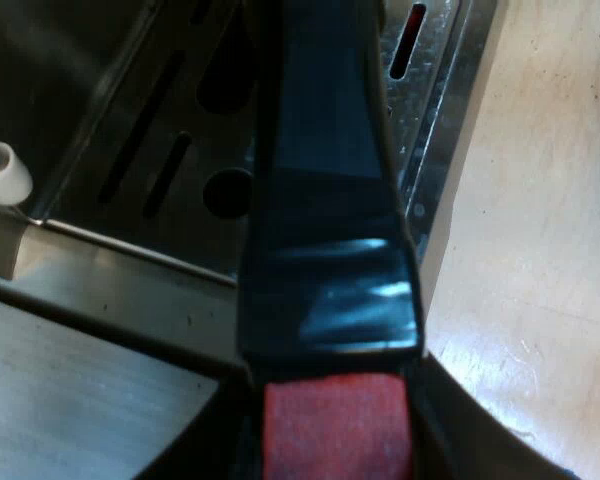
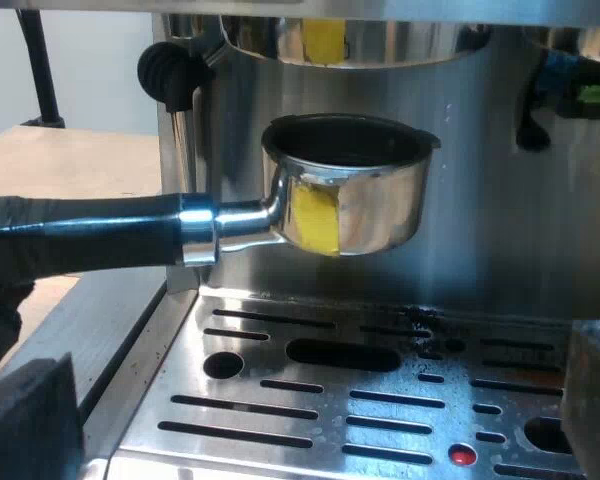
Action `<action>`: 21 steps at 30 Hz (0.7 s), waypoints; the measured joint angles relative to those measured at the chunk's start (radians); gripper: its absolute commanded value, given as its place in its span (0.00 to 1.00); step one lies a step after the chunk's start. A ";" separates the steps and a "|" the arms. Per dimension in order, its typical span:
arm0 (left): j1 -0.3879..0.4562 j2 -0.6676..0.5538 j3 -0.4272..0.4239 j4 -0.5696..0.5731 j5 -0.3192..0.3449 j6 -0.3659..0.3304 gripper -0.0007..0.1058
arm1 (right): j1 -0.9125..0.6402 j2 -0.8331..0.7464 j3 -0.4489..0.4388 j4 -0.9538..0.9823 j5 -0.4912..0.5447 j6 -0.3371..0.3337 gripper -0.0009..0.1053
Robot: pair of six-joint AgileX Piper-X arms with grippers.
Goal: Put the handle in the coffee machine
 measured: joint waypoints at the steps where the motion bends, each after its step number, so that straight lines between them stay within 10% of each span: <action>1: 0.000 0.000 0.000 -0.002 0.000 -0.002 0.01 | 0.000 0.000 0.000 0.000 0.000 0.000 0.99; 21: 0.000 0.000 -0.005 -0.071 0.000 -0.039 0.01 | 0.000 0.000 0.000 0.000 0.000 -0.002 0.99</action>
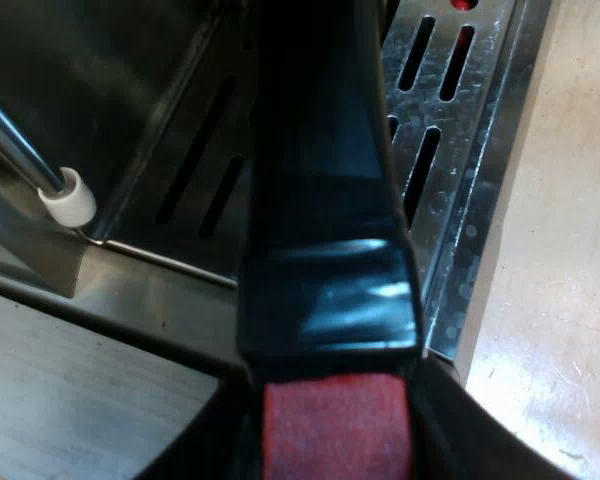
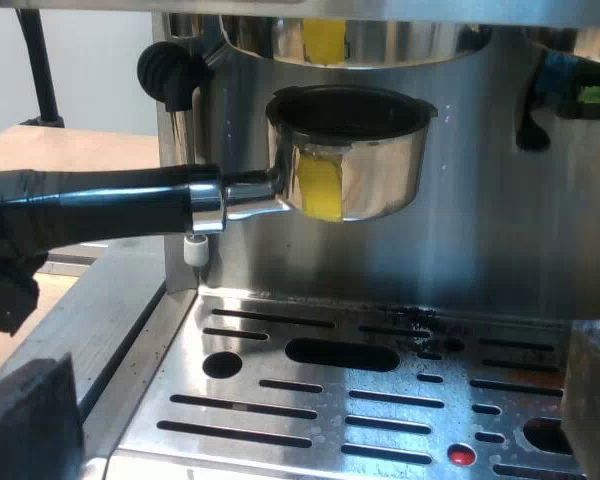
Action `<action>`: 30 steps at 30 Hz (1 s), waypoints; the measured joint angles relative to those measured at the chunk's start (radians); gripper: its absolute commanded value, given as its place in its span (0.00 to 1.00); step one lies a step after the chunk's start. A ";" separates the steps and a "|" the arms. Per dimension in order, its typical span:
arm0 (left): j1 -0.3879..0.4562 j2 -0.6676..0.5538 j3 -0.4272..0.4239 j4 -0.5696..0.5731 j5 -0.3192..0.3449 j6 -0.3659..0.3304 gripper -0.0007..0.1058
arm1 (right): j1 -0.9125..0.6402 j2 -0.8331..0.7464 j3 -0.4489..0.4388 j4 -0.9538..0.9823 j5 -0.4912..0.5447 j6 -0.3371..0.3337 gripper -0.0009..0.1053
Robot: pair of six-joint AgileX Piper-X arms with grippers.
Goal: Put the handle in the coffee machine
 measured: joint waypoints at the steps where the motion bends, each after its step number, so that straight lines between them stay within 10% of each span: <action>1: 0.000 0.000 -0.008 0.000 0.000 -0.002 0.01 | 0.000 0.000 0.000 0.000 0.000 0.000 0.99; 30: -0.001 0.007 -0.189 0.238 0.006 -0.023 0.01 | 0.000 0.000 0.000 0.002 0.000 0.000 0.99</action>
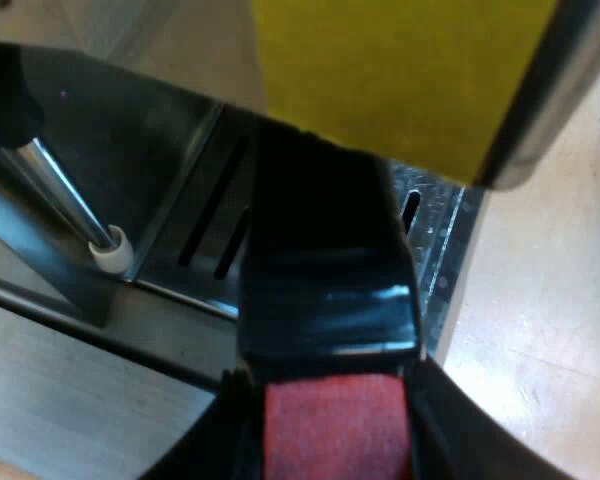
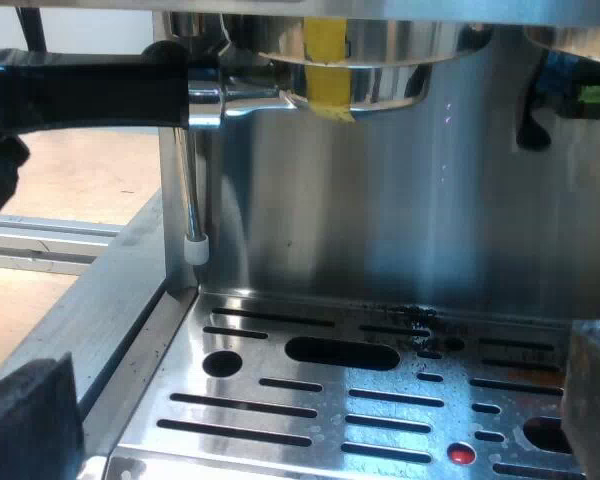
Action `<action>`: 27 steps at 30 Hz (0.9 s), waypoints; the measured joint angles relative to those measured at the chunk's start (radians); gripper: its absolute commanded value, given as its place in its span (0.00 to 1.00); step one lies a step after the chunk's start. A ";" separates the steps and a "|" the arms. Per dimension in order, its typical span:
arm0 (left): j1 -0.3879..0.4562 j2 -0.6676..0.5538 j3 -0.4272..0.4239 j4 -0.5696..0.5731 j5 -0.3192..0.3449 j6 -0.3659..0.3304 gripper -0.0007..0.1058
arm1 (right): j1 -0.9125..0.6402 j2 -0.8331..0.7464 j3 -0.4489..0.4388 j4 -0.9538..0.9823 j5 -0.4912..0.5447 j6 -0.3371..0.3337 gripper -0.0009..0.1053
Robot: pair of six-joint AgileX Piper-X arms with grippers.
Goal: Put the handle in the coffee machine
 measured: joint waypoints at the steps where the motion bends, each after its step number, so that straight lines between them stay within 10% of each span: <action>1: 0.000 0.002 -0.003 0.002 -0.002 0.000 0.01 | 0.000 0.000 0.000 0.000 -0.008 0.000 0.99; 14: 0.000 0.010 -0.014 0.026 0.006 0.004 0.01 | -0.006 0.000 0.000 0.000 -0.033 0.000 0.97; 17: 0.000 0.010 -0.014 0.026 0.006 0.004 0.01 | -0.042 0.005 0.000 0.006 -0.101 0.000 0.91; 22: 0.000 0.010 -0.014 0.026 0.006 0.004 0.01 | -0.129 0.044 0.000 0.006 -0.231 0.002 0.52; 27: 0.000 0.010 -0.014 0.028 0.007 0.004 0.01 | -0.179 0.064 0.000 -0.003 -0.305 0.002 0.48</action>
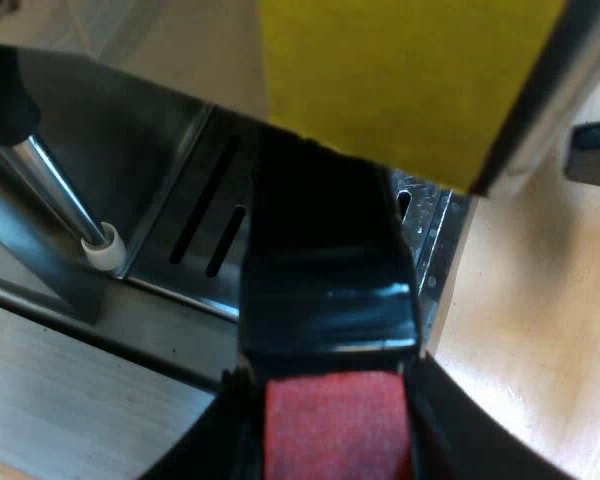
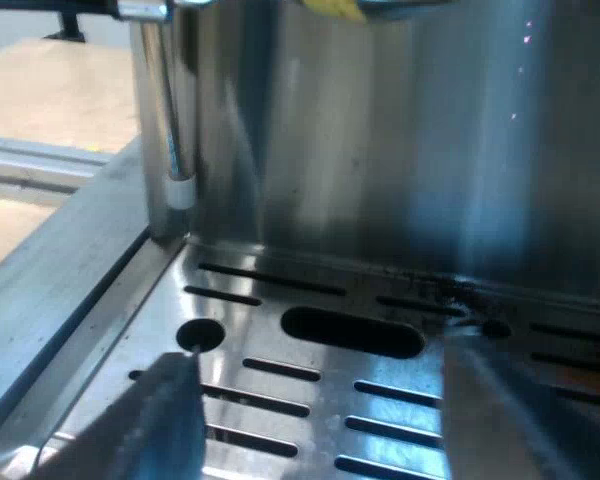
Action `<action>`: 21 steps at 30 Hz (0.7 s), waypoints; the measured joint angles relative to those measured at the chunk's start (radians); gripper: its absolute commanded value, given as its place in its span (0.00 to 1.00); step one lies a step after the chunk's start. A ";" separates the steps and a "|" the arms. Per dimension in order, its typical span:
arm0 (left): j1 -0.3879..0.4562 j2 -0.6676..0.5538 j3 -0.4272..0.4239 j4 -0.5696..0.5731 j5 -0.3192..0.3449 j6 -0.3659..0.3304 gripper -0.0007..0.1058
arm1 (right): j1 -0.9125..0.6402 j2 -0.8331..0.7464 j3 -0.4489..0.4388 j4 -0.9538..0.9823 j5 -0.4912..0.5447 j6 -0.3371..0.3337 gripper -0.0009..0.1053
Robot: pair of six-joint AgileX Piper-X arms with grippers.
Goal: Put the handle in the coffee machine
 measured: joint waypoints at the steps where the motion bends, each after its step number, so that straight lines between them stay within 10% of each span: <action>1: 0.000 0.000 0.000 0.000 0.000 0.000 0.01 | -0.005 0.005 0.000 -0.004 -0.013 0.000 0.48; 21: 0.000 0.000 0.000 0.000 0.000 0.000 0.01 | -0.112 0.237 -0.101 -0.391 -0.050 -0.145 0.35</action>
